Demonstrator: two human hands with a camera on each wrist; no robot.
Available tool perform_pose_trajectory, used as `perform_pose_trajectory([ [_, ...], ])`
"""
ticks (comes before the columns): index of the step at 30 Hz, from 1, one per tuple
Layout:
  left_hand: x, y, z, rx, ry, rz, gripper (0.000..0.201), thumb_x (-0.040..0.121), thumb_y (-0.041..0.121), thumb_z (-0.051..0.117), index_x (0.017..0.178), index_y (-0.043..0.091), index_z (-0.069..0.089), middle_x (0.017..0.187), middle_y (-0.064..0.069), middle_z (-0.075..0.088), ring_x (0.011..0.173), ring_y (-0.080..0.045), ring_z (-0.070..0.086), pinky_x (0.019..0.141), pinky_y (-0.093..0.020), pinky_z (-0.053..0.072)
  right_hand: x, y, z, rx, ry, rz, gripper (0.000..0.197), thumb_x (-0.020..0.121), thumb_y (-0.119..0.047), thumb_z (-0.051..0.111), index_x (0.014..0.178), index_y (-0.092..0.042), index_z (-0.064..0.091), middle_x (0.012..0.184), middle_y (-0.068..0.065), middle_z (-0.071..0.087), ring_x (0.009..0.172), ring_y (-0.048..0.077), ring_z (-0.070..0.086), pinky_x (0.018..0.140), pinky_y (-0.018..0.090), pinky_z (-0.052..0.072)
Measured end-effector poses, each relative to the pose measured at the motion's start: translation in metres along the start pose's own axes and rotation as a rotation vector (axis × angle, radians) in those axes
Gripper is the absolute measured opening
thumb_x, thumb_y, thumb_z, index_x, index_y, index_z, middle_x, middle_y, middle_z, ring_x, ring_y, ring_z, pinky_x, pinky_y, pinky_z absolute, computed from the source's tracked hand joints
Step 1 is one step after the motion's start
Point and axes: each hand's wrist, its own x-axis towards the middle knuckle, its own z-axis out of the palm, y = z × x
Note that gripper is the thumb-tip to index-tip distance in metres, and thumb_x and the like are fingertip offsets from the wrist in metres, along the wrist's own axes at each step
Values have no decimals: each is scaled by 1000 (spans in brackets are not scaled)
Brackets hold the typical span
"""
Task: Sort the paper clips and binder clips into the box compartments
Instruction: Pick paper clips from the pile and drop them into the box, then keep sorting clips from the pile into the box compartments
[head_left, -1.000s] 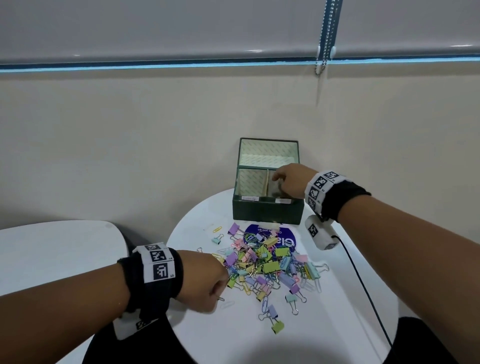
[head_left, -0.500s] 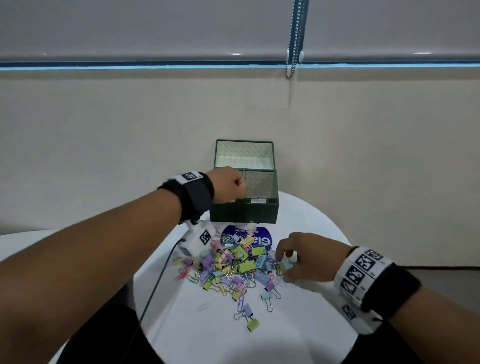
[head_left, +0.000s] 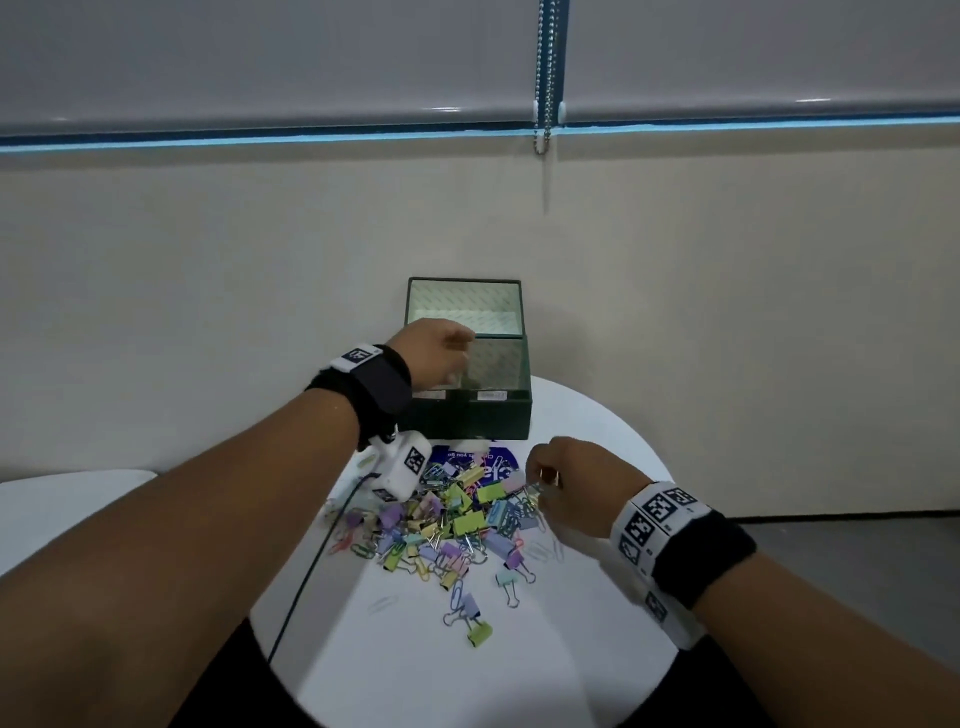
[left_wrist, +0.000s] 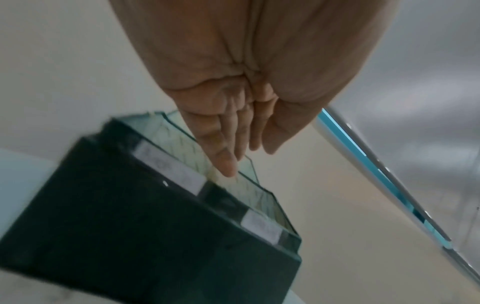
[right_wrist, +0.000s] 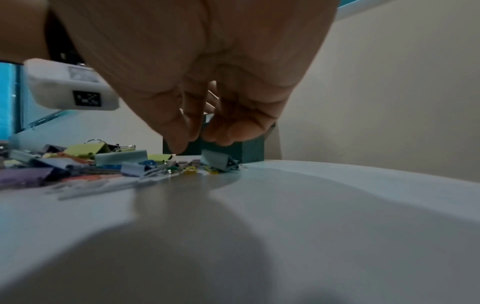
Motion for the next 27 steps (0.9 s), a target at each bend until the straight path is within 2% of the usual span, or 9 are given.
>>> perform_pose_trajectory([
  [3, -33, -14, -22, 301, 10, 118, 23, 91, 19, 66, 113, 21, 68, 110, 6, 68, 101, -14, 64, 88, -27, 51, -4, -3, 1, -11, -72, 10, 23, 90, -26, 64, 107, -41, 66, 99, -17, 61, 95, 11, 61, 82, 26, 50],
  [7, -91, -32, -37, 615, -289, 85, 4, 87, 26, 68, 88, 29, 70, 85, 16, 67, 78, -1, 60, 70, -15, 43, -3, -5, 2, -56, -93, 2, 28, 90, -39, 65, 117, -39, 70, 111, -14, 65, 101, 13, 61, 90, 33, 53],
  [9, -116, -45, -36, 692, -430, 28, 8, 84, 30, 70, 90, 27, 74, 83, 17, 68, 73, 2, 59, 63, -8, 39, 0, -4, 4, -61, -100, -4, 19, 91, -39, 65, 109, -38, 71, 106, -15, 65, 97, 12, 62, 89, 33, 54],
  [11, -138, -58, -29, 750, -486, -8, 18, 81, 39, 71, 94, 28, 73, 86, 16, 67, 76, -1, 59, 62, -7, 38, 2, -4, 6, -71, -96, -2, 6, 90, -31, 65, 93, -36, 68, 96, -16, 65, 90, 10, 62, 83, 31, 56],
  [13, -152, -68, -21, 828, -452, -5, 29, 77, 55, 68, 94, 31, 68, 90, 15, 64, 82, -7, 58, 69, -17, 45, 4, -2, 8, -75, -84, -5, 14, 88, -21, 61, 81, -32, 61, 88, -15, 65, 85, 11, 62, 80, 33, 57],
  [16, -161, -78, -11, 878, -408, 0, 40, 76, 66, 61, 103, 37, 64, 98, 15, 61, 90, -12, 58, 81, -30, 50, 4, -1, 10, -50, -56, 7, 22, 86, -12, 55, 80, -33, 51, 82, -13, 63, 80, 13, 61, 76, 34, 56],
  [21, -164, -82, -1, 838, -357, 109, 23, 92, 48, 54, 106, 34, 66, 102, 9, 57, 96, -16, 59, 81, -29, 46, 4, 0, 8, -23, 35, -23, 17, 94, -16, 49, 89, -33, 48, 81, -9, 63, 76, 16, 60, 73, 32, 54],
  [24, -163, -85, 5, 779, -339, 147, 19, 94, 37, 55, 104, 29, 69, 105, 8, 59, 97, -14, 58, 83, -26, 45, 5, 1, 4, -32, 89, -8, 14, 95, -13, 52, 89, -26, 51, 83, -5, 64, 77, 18, 60, 70, 29, 50],
  [27, -162, -87, 6, 780, -317, 183, 18, 93, 25, 52, 100, 25, 68, 103, 7, 63, 95, -15, 57, 83, -27, 46, 4, -1, 0, -51, 129, 4, 11, 93, -15, 58, 88, -25, 57, 88, -8, 61, 79, 14, 60, 69, 24, 45],
])
